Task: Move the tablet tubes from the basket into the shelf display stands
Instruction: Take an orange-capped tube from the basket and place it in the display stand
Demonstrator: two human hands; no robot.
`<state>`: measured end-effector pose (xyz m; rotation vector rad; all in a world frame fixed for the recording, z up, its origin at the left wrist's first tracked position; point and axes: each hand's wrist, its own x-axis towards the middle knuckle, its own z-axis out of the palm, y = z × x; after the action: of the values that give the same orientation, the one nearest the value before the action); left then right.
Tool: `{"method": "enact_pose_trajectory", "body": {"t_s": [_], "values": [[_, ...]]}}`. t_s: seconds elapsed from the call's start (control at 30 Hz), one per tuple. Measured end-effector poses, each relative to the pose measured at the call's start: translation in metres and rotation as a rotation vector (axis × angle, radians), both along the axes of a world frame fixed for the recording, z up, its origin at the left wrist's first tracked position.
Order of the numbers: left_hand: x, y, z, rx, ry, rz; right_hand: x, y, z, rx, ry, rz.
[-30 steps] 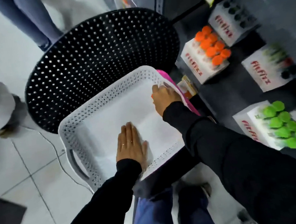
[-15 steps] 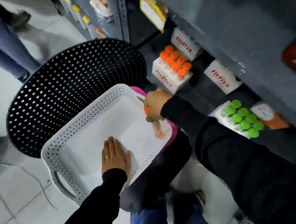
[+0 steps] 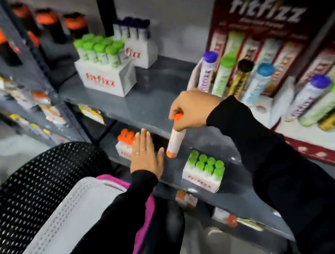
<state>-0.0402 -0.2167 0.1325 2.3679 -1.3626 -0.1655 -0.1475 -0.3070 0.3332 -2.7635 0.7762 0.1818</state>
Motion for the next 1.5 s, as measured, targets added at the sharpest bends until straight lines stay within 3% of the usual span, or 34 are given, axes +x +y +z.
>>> {"method": "enact_pose_trajectory", "body": {"t_s": [0.2, 0.47, 0.77, 1.23, 1.5], "values": [[-0.05, -0.053, 0.03, 0.012, -0.033, -0.118, -0.065, -0.025, 0.04, -0.079, -0.095, -0.181], [-0.073, -0.071, 0.027, 0.107, -0.161, -0.058, -0.114, -0.04, 0.058, -0.046, -0.057, -0.199], [-0.074, -0.071, 0.029, 0.176, -0.165, -0.049, -0.128, -0.051, 0.061, -0.038, -0.179, -0.315], [-0.072, -0.068, 0.034, 0.214, -0.165, -0.085, -0.144, -0.066, 0.074, -0.238, -0.275, -0.536], [-0.071, -0.066, 0.033, 0.209, -0.176, -0.089, -0.144, -0.082, 0.043, -0.158, -0.284, -0.594]]}}
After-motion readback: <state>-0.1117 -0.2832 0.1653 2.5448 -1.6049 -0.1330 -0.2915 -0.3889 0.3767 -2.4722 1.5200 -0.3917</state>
